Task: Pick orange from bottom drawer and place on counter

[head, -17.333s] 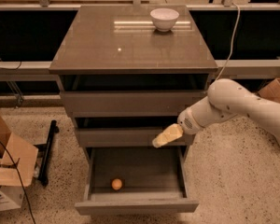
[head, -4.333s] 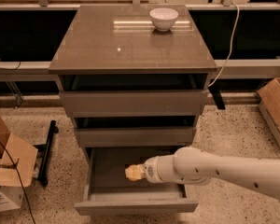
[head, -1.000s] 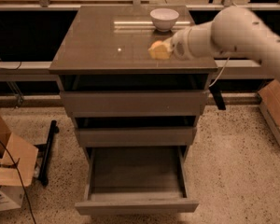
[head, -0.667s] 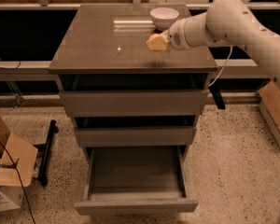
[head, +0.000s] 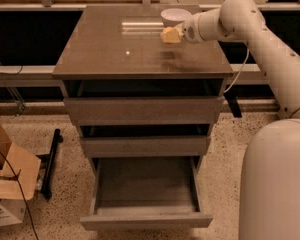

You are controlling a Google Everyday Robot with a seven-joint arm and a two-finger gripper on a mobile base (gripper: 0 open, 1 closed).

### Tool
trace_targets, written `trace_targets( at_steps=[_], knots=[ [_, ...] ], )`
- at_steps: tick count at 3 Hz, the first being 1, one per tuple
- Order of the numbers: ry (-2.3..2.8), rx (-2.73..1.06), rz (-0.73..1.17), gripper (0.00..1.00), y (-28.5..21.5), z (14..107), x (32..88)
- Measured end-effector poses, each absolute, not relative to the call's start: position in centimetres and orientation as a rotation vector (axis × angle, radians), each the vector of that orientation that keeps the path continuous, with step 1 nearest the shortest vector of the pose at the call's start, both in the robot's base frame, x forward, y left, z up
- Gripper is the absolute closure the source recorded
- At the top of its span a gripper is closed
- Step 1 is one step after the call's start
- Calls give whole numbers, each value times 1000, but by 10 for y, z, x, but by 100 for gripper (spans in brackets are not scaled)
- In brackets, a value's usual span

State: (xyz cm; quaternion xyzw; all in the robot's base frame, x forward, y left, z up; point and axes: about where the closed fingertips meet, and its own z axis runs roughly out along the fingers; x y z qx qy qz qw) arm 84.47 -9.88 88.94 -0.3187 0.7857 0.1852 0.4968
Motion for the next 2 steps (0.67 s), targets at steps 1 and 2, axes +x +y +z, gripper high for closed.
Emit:
trace_targets(
  at_steps=[1,2],
  knots=[
    [1883,-773,457,52,-99,890,853],
    [1894,-765,467,29,-98,883,846]
  ],
)
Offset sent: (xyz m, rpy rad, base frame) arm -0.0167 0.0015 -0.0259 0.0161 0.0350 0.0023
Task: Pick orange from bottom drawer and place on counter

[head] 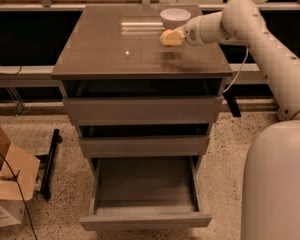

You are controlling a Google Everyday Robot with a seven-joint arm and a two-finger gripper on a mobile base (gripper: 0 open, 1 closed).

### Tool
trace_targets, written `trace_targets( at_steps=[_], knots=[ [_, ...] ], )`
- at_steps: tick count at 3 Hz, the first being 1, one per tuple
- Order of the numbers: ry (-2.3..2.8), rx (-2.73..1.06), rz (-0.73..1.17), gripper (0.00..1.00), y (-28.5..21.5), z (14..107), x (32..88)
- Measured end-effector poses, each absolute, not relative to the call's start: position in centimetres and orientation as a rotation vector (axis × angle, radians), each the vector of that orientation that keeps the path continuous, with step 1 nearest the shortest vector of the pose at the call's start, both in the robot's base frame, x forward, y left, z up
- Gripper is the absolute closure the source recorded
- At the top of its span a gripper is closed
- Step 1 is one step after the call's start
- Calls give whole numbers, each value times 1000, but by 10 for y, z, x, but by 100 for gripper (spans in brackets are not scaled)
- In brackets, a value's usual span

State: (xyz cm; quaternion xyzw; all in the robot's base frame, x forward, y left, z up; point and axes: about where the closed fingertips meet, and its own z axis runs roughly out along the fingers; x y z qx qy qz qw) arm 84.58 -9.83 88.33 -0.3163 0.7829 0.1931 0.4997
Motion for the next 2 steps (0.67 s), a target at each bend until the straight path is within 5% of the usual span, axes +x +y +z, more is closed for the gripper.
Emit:
trace_targets(
  at_steps=[1,2],
  knots=[
    [1902,-770,475,6,-94,877,844],
    [1903,-772,477,0,-93,875,844]
  ],
)
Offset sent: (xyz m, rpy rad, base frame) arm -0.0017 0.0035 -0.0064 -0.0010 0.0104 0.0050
